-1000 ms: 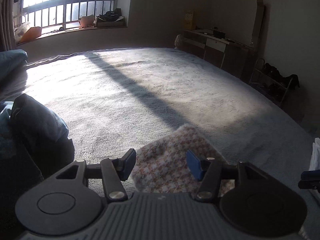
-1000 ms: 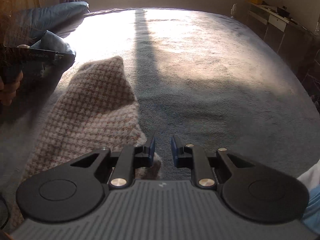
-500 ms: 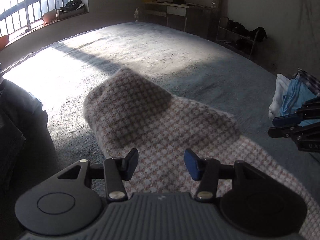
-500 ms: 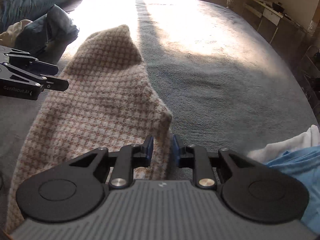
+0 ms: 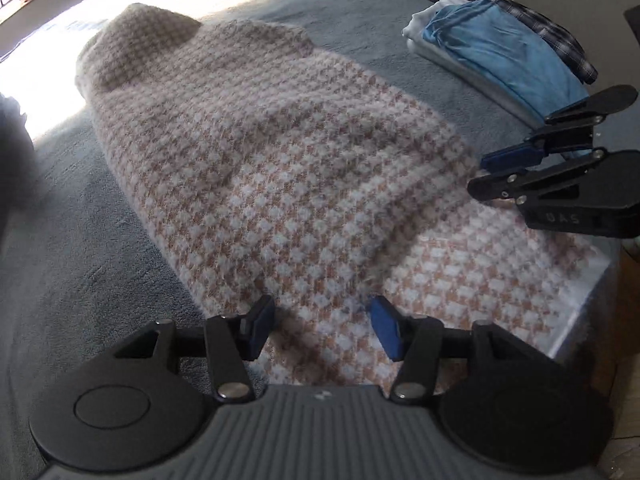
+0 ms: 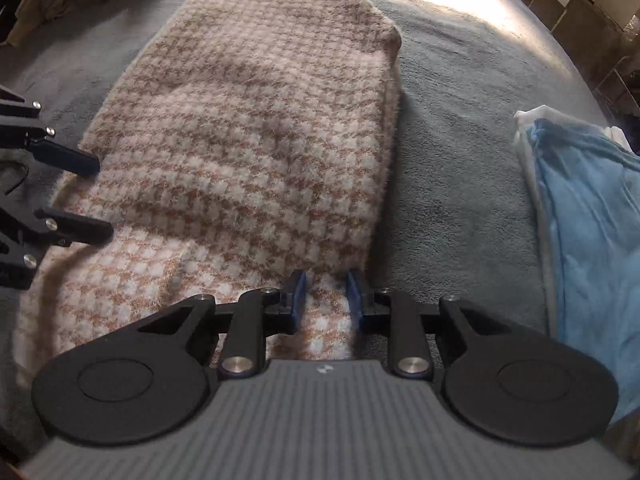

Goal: Fold clothes

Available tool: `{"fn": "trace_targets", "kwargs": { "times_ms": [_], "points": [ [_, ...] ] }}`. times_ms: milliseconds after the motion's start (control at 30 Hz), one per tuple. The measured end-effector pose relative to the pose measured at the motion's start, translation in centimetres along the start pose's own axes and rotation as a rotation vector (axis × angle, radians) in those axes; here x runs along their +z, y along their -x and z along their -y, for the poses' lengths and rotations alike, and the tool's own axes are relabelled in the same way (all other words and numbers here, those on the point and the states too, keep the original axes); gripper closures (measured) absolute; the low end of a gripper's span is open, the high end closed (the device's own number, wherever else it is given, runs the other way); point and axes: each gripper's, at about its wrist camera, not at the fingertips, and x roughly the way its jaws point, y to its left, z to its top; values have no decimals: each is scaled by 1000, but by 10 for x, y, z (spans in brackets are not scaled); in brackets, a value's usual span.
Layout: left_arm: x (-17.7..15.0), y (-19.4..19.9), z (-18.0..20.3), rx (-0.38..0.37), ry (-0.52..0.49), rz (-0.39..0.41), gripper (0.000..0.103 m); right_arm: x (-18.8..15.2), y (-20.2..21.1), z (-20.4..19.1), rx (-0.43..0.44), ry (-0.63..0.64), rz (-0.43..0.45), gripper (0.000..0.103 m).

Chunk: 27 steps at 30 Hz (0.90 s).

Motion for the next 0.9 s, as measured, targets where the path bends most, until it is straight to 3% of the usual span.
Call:
{"fn": "trace_targets", "kwargs": {
  "times_ms": [100,200,300,433,567,900],
  "points": [
    [9,2,-1,20,37,-70,45,-2,29,0,72,-79,30,82],
    [13,-1,0,40,44,-106,40,-15,32,-10,147,-128,-28,82],
    [16,-3,2,61,50,-142,34,-34,13,-14,157,-220,-87,82],
    [21,-6,4,88,59,-189,29,-35,17,-8,172,-337,-92,82],
    [24,-9,5,112,67,-231,29,-33,17,-12,159,-334,-102,82],
    [20,-7,2,127,78,-241,28,-33,20,-9,159,-350,-103,82]
  ]
}}
